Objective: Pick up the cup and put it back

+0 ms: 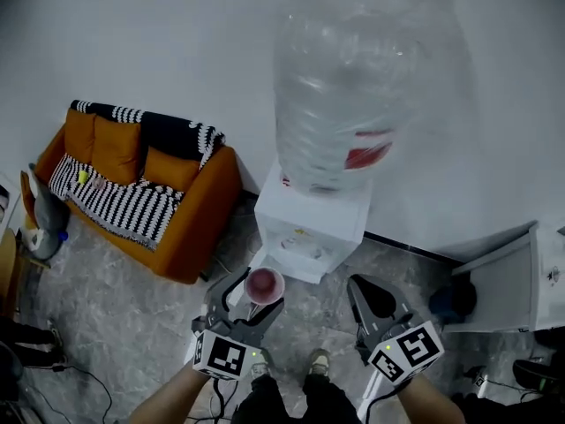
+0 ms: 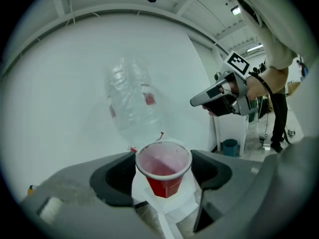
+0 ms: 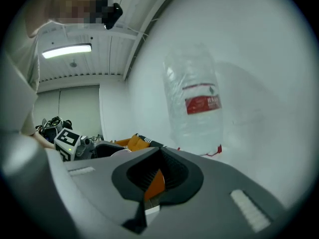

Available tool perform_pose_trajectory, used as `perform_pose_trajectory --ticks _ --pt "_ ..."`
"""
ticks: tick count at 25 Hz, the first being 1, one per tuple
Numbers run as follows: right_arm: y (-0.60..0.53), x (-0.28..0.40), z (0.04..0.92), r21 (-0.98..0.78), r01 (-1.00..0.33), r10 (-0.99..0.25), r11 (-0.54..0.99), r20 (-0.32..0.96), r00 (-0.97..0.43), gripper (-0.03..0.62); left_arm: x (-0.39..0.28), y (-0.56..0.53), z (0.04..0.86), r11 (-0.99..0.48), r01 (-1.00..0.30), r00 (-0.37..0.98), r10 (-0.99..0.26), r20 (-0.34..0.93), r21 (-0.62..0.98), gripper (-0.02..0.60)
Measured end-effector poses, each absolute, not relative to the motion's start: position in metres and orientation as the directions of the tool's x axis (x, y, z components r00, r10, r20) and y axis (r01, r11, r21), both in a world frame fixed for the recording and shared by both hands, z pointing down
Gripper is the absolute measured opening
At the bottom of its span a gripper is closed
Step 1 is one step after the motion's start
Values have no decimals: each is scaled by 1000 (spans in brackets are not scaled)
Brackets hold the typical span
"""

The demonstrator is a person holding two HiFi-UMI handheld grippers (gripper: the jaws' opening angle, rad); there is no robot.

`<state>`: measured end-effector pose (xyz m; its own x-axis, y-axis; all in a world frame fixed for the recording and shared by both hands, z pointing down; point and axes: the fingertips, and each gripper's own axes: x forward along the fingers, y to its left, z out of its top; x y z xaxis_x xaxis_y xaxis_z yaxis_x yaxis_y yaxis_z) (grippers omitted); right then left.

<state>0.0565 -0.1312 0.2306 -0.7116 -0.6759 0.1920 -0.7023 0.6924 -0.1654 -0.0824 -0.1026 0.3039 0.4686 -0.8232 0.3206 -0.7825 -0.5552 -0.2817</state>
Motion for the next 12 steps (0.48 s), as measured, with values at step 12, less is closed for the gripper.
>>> perform_pose_trajectory --ticks 12 --pt "-87 64 93 -57 -733 -724 678 126 -679 3 -89 -65 124 -552 -786 520 -834 187 -279 359"
